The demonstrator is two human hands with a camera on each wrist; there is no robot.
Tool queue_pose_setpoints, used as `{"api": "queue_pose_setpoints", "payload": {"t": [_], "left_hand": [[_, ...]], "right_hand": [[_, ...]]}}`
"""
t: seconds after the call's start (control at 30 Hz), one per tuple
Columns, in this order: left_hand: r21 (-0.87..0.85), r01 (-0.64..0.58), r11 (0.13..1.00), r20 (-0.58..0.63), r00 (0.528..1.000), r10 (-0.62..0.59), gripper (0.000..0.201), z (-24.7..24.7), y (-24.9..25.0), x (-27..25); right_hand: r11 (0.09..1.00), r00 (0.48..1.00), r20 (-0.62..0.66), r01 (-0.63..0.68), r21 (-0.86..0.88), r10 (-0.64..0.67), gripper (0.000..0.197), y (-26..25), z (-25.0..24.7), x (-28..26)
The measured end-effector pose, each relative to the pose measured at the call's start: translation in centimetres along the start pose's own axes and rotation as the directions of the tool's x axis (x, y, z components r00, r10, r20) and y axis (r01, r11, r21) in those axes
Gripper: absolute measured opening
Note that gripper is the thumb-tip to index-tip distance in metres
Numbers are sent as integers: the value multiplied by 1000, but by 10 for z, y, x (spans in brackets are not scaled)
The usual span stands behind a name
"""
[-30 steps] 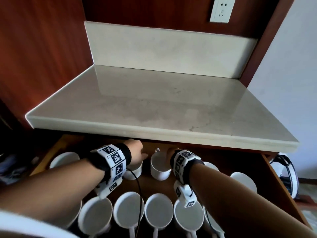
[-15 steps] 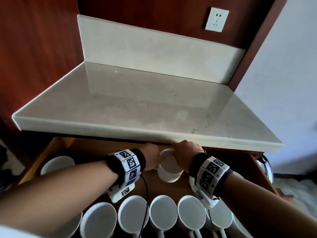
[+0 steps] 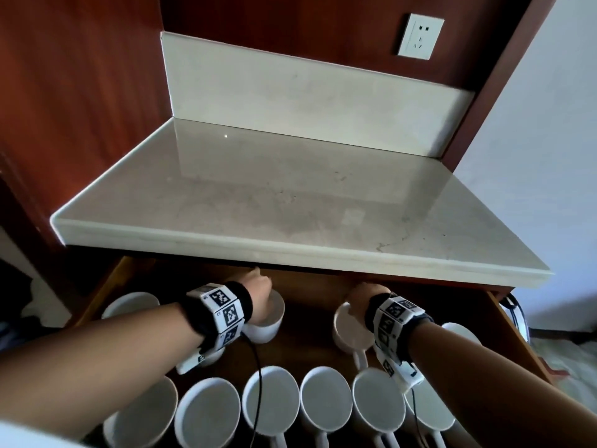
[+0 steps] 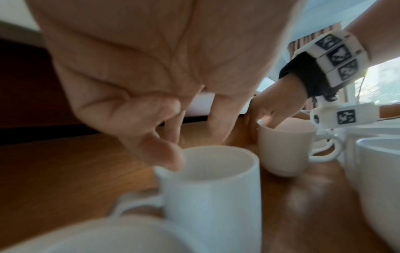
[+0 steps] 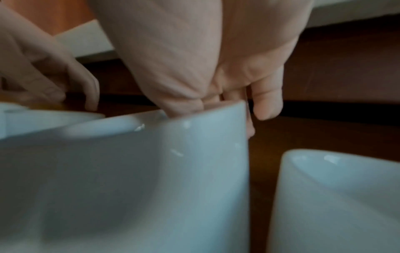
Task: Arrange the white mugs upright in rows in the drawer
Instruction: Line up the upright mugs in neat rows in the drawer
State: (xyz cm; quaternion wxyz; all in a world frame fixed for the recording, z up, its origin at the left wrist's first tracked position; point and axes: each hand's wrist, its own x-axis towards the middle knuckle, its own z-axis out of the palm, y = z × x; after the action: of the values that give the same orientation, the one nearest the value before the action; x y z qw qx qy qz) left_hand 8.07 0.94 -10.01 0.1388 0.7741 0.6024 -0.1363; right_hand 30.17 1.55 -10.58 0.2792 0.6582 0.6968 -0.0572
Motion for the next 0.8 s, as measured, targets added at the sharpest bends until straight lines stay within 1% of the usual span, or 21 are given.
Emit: {"api": "queue_pose_setpoints", "payload": {"t": [0.07,0.13,0.2,0.27,0.4,0.47,0.53,0.6,0.67,0.7,0.73,0.8], "left_hand": [[51,52,997,14,999,-53,42,4,-12,6],[71,82,994,29,996,-84,35,7,-18,12],[68,83,994,54,995,-86,30,7,-17,16],[70,83,994,72,994,-88,32,8,-15,18],[13,87,996,20,996,-87,32,5,-9,21],[-10,84,996,33,996,-83,29,1,-4,22],[-35,105,994,67,992,-103,25,-3,5,21],[-110,137,984,85,988,-128,27,-3,12,23],[-243,156,957,95,986,-137,28,-3,19,22],[-308,159,938,111,985,-130,29,-3,23,22],[-362,159,919,129,984,-119,29,-3,27,21],[-423,161,892,167,981,-99,29,-1,35,16]], "right_hand": [[1000,1000,-7,3,25,-3,40,-1,1,4],[999,1000,-7,7,44,-6,42,0,0,6],[999,1000,11,9,31,-9,42,3,0,8],[1000,999,22,23,15,-23,43,6,1,10],[997,997,55,55,-60,-51,45,10,5,10],[996,998,14,68,-59,-67,47,9,4,7],[992,990,-75,116,-39,-119,40,2,-3,-1],[977,958,-197,211,-6,-208,32,-11,-10,-12],[956,929,-255,290,46,-269,35,-27,-14,-20],[952,936,-243,288,107,-256,37,-35,-15,-20],[946,938,-222,298,128,-266,37,-39,-16,-18],[960,954,-213,244,137,-212,36,-41,-21,-11]]}}
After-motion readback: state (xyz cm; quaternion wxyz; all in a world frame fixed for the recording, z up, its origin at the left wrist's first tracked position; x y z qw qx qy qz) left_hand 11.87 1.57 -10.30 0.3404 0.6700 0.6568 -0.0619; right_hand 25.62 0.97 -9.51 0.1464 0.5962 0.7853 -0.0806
